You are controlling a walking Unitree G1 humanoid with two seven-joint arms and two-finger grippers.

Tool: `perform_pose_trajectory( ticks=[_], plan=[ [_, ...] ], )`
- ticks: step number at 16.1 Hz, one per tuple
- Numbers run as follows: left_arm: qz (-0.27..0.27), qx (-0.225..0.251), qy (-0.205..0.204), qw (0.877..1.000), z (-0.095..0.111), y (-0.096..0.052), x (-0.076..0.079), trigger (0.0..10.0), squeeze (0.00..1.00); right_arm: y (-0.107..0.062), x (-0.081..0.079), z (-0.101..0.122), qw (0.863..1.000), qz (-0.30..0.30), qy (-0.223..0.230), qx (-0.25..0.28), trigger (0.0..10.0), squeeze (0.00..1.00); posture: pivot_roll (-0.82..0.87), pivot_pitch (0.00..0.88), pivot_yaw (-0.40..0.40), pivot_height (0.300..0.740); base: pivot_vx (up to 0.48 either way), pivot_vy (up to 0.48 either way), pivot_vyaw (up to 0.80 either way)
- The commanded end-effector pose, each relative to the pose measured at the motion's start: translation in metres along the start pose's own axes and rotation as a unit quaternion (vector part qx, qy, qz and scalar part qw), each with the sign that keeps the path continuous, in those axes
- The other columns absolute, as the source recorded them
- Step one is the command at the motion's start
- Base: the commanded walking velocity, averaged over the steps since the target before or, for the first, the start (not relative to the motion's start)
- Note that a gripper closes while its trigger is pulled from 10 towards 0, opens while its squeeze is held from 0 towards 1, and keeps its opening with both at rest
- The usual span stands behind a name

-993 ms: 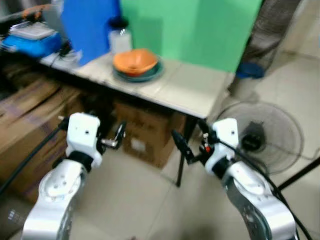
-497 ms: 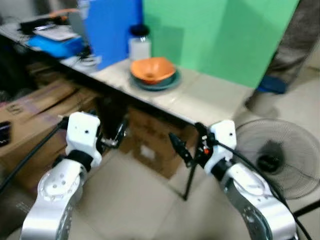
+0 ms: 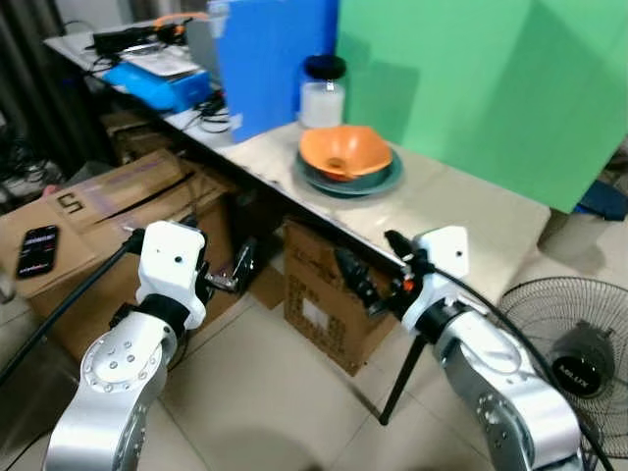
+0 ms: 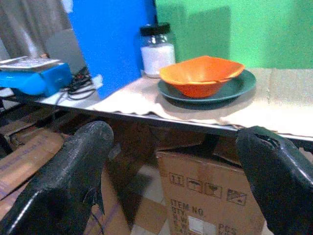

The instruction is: Setting the table

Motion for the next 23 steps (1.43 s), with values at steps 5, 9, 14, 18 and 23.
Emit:
perform_pose_trajectory(
  ticks=[5,9,14,18,23],
  plan=[
    [-0.007,0.009,0.005,1.0,0.006,0.002,0.0,10.0,0.0,0.007,0.005,0.009,1.0,-0.013,0.012,0.02,10.0,0.0,0.2,0.0,0.026,0.74,0.316,0.0,0.0],
    [-0.008,0.012,0.004,1.0,0.008,0.006,-0.001,10.0,0.0,0.008,0.009,0.01,0.999,-0.029,0.021,0.023,10.0,0.0,0.19,0.0,0.033,0.74,0.318,0.0,0.0],
    [-0.005,0.014,0.002,1.0,0.008,0.008,-0.003,10.0,0.0,0.005,0.015,0.012,0.997,-0.055,0.041,0.033,10.0,0.0,0.18,0.0,0.033,0.74,0.308,0.0,-0.3],
    [-0.003,0.014,-0.001,1.0,0.008,0.008,-0.003,10.0,0.0,0.0,0.017,0.012,0.996,-0.069,0.048,0.037,10.0,0.0,0.18,0.0,0.03,0.74,0.0,0.0,-0.78],
    [0.001,0.018,0.003,1.0,0.009,0.013,-0.004,10.0,0.0,-0.008,0.023,0.013,0.993,-0.096,0.049,0.041,10.0,0.0,0.16,0.0,0.043,0.74,0.0,0.0,-0.62]
  ],
)
Point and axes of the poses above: a point about 5 cm out from each wrist's last joint towards the gripper, its own y axis pointing out of the wrist towards the gripper, its own z axis along the axis of the wrist's last joint, x = y × z, the point moved 1 cm from there along y, pointing out of the wrist towards the gripper, and after that the axes turned 2 degrees about y, right-handed, at the moved point
